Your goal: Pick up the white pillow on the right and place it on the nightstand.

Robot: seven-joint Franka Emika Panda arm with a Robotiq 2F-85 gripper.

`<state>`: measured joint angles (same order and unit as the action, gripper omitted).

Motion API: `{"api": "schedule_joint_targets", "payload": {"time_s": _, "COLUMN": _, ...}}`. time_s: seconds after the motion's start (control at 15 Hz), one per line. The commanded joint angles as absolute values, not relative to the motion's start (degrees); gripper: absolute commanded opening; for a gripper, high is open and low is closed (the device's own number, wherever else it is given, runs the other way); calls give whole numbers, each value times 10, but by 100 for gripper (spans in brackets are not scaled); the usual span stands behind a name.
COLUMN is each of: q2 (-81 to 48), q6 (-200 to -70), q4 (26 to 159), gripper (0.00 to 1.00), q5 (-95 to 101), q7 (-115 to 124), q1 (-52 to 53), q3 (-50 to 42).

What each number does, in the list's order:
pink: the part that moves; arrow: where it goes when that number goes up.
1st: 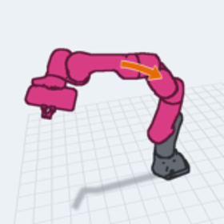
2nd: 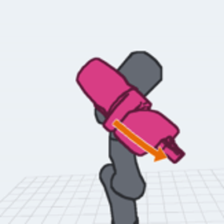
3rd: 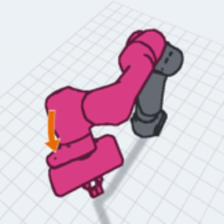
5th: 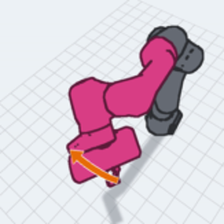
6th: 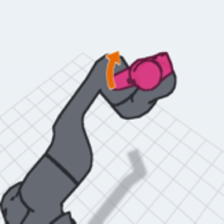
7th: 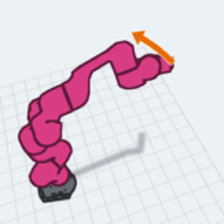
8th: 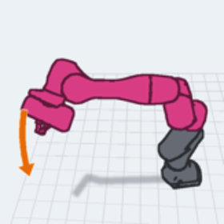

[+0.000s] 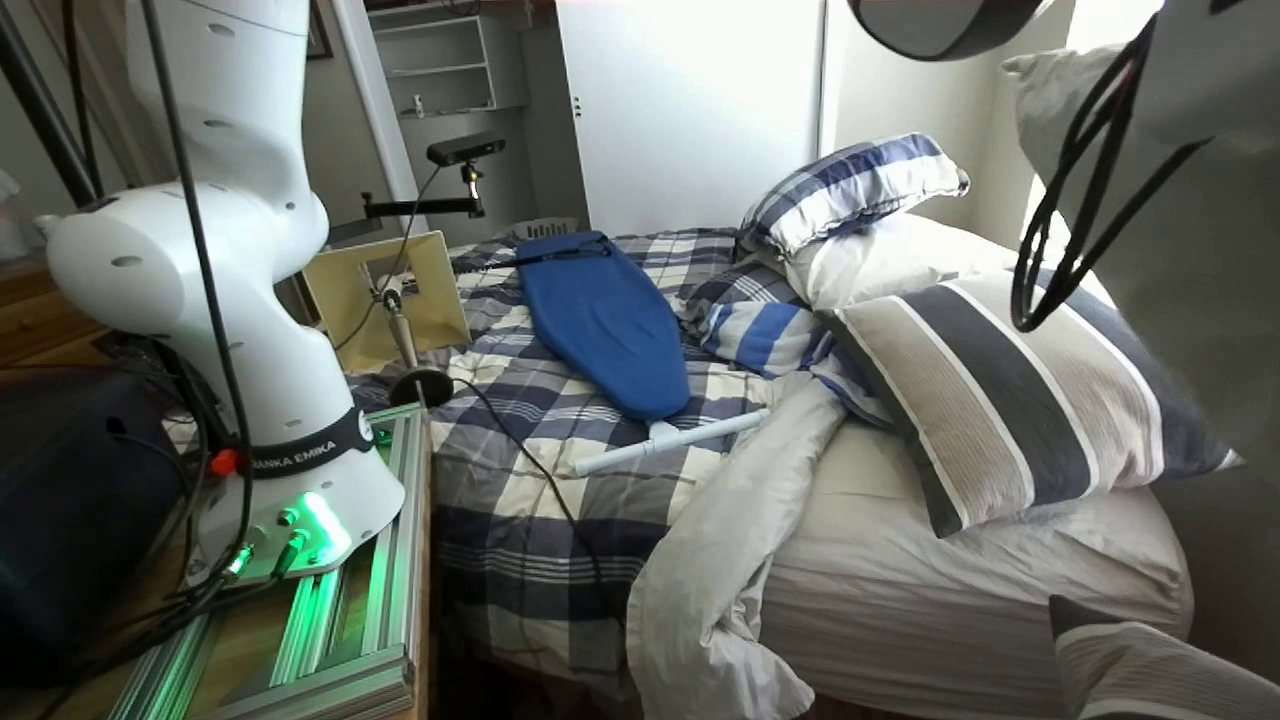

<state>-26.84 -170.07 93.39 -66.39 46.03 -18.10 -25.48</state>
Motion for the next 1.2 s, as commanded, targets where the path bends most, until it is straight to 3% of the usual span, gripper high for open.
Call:
{"api": "schedule_joint_targets", "payload": {"time_s": 0.0, "q2": -318, "q6": -1701, "q4": 840, "gripper": 5, "q5": -658, "q7": 578, "q1": -189, "q3": -289}}
{"api": "schedule_joint_targets", "payload": {"time_s": 1.13, "q2": -574, "q6": -1836, "q4": 579, "gripper": 5, "q5": -674, "q7": 723, "q1": -288, "q3": -311}}
